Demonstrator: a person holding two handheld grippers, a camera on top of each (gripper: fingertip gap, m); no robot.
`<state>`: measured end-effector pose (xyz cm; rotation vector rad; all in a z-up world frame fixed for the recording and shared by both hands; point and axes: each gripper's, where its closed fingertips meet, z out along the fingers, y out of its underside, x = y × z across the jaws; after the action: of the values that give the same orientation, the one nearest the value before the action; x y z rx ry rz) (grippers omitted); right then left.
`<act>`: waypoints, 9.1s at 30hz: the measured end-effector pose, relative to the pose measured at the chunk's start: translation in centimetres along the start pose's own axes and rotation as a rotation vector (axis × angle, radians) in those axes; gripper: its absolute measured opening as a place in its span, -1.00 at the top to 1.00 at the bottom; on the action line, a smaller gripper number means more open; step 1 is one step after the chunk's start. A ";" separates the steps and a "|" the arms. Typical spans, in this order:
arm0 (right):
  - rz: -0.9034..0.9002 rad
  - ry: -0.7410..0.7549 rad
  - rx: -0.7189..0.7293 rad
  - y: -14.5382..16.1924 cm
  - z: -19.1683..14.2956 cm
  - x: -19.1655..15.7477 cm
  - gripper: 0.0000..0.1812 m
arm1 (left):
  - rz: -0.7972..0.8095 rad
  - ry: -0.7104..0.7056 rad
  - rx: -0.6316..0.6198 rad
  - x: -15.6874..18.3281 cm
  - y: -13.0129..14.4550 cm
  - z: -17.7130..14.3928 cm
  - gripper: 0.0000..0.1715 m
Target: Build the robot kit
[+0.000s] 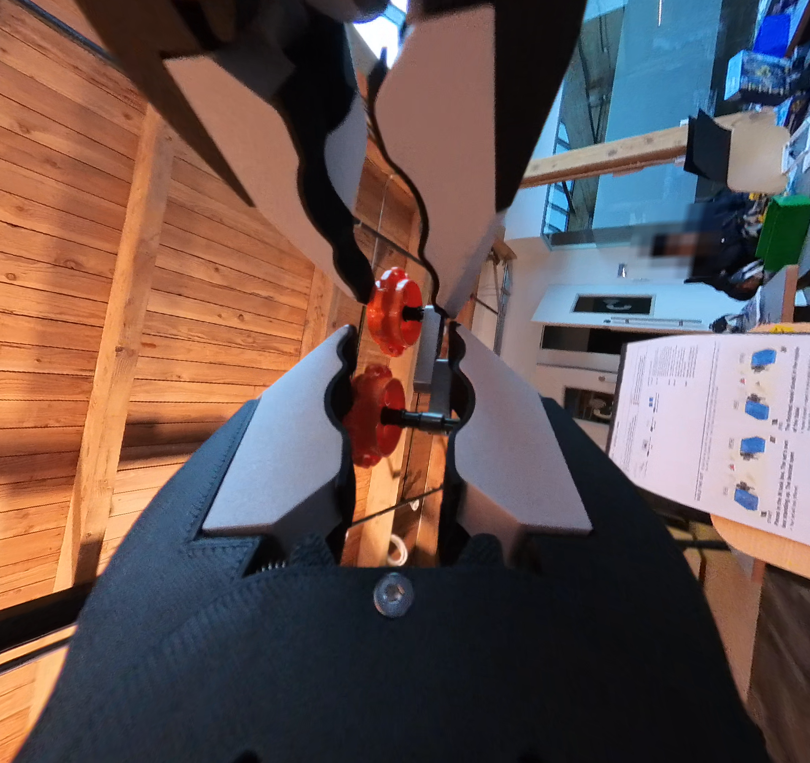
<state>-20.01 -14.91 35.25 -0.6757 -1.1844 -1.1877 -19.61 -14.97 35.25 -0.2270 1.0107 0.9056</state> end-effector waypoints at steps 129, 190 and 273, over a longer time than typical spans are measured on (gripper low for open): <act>-0.128 -0.196 0.260 -2.6 -1.3 -0.5 0.78 | -0.242 0.066 0.191 0.0 -0.2 -2.2 0.63; -0.047 -0.077 0.168 -3.7 -0.4 -1.4 0.58 | -0.186 -0.047 0.231 -0.3 -0.2 -4.0 0.64; -0.025 -0.243 0.179 -2.4 0.9 -3.1 0.82 | -0.407 0.144 0.258 2.5 0.8 -2.9 0.63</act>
<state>-22.41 -13.77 32.17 -0.6839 -1.4874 -1.0251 -21.48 -14.74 31.81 -0.2703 1.1513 0.3890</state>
